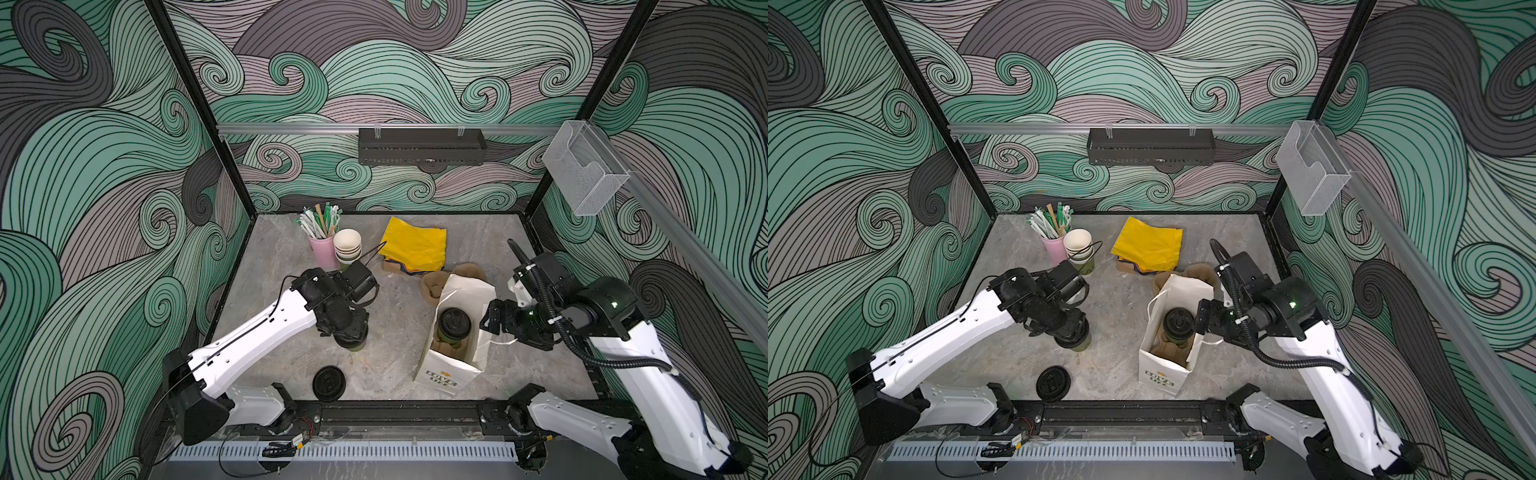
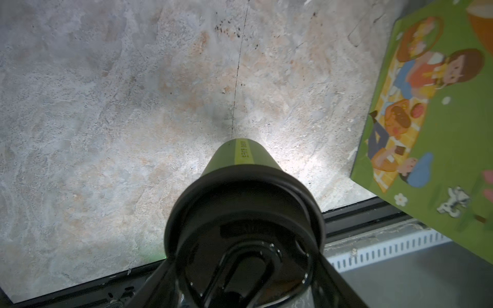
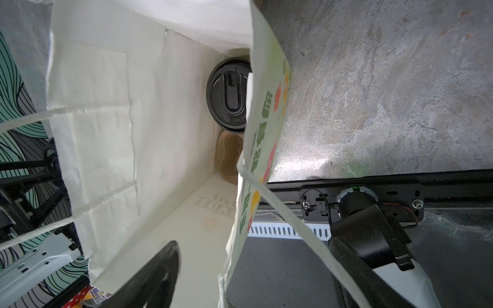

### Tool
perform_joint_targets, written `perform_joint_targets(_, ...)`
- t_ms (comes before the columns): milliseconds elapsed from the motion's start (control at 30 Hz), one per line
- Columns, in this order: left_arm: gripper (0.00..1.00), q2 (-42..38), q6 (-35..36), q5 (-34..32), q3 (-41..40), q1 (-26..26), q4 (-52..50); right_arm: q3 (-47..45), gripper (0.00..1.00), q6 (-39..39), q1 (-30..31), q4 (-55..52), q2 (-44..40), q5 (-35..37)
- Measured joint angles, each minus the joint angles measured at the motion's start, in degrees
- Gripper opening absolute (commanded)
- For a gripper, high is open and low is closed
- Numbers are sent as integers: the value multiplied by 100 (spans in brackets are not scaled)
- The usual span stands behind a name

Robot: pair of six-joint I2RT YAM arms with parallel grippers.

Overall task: Pack a coffee takeout order
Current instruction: Pick up the coffee cup from the bottom-center of the table, then rotate the takeout bag at the center of the table.

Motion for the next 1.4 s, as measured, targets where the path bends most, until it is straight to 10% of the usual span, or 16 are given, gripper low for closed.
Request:
perform_joint_targets(367, 56, -177, 83, 271, 195, 0, -48, 2120, 77, -1193, 297, 2, 629, -232)
perform_joint_targets(833, 56, -262, 83, 269, 186, 0, 26, 1635, 61, -2966, 4052, 2, 1818, 389)
perform_joint_targets(1400, 55, -466, 17, 214, 46, 0, 149, 1167, 19, -3139, 4245, 0, 1825, 577)
